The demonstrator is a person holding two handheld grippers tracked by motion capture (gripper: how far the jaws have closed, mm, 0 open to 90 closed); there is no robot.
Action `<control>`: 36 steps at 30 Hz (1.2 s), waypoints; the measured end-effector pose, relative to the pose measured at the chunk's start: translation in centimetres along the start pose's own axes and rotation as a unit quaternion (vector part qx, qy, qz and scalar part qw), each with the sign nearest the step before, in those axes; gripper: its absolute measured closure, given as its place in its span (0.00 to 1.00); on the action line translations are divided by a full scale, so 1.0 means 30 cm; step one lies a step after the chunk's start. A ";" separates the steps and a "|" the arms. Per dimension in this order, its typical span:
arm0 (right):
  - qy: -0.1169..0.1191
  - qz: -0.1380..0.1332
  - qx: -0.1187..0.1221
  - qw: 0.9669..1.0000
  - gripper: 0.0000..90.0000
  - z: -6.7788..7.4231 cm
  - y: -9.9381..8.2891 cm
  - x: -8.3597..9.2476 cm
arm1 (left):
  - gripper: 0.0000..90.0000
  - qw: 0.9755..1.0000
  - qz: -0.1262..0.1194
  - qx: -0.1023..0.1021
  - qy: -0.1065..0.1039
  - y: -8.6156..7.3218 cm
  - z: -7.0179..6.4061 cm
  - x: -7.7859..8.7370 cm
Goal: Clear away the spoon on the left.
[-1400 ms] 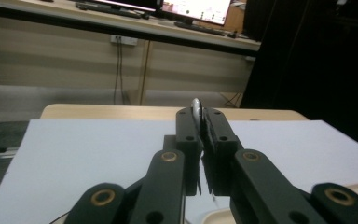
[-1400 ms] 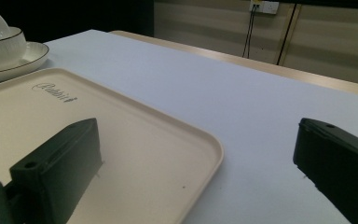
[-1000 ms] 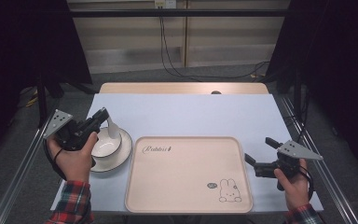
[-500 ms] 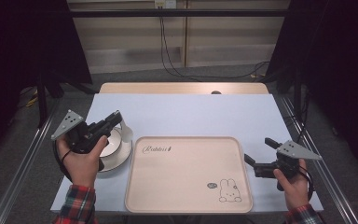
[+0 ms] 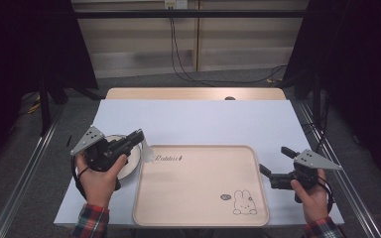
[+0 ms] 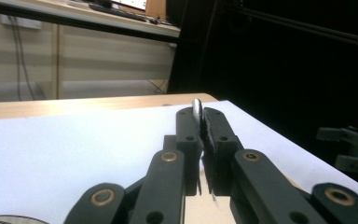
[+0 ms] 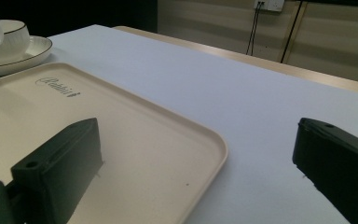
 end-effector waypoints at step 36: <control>-0.003 -0.002 0.004 1.000 0.01 0.000 0.001 -0.001 | 0.95 0.992 0.081 0.056 -0.083 -0.182 -0.100 -0.021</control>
Point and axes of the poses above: each handheld gripper's, and its own axes: x roughly backward along the jaws, y roughly out of its top, z roughly to its left, the point moved 10 cm from there along -x, roughly forward along the jaws, and after that the axes turned 4 degrees about x, right-handed, at the moved point
